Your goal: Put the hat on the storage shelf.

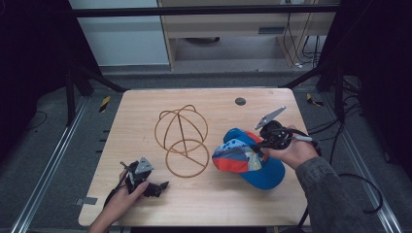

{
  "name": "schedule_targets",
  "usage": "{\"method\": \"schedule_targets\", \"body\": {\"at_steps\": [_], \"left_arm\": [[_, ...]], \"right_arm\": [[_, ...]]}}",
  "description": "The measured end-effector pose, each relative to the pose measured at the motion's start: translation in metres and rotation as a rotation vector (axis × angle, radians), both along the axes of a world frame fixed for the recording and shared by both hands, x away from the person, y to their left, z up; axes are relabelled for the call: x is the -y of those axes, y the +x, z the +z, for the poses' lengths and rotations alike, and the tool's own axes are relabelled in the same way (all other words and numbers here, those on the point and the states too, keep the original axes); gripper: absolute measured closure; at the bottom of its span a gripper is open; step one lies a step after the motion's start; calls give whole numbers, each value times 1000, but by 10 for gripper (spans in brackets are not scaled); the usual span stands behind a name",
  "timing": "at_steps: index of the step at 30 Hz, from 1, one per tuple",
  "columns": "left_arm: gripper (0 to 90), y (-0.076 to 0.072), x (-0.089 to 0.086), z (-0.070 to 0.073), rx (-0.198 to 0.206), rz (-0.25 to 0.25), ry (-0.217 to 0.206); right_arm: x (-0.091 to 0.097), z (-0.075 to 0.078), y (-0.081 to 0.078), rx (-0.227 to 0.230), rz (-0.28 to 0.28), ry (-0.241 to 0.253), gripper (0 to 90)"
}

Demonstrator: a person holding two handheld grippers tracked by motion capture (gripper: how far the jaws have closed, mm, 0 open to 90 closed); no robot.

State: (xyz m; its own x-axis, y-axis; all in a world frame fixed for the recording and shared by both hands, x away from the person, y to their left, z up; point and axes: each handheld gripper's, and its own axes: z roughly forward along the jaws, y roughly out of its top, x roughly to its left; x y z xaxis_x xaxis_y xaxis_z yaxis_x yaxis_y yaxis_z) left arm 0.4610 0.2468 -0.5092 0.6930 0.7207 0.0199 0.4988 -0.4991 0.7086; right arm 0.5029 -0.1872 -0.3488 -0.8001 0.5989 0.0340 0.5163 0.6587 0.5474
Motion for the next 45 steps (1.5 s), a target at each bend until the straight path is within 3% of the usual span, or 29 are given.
{"method": "schedule_targets", "body": {"at_steps": [16, 27, 37, 45], "left_arm": [[0, 0, 0, 0, 4, 2, -3], [0, 0, 0, 0, 4, 2, -2], [0, 0, 0, 0, 3, 2, -2], [0, 0, 0, 0, 1, 0, 1]], "right_arm": [[11, 44, -9, 89, -8, 59, 899], [19, 84, -18, 167, -9, 88, 899], [6, 117, -27, 253, 23, 115, 899], [-21, 142, -34, 328, 76, 143, 899]]}}
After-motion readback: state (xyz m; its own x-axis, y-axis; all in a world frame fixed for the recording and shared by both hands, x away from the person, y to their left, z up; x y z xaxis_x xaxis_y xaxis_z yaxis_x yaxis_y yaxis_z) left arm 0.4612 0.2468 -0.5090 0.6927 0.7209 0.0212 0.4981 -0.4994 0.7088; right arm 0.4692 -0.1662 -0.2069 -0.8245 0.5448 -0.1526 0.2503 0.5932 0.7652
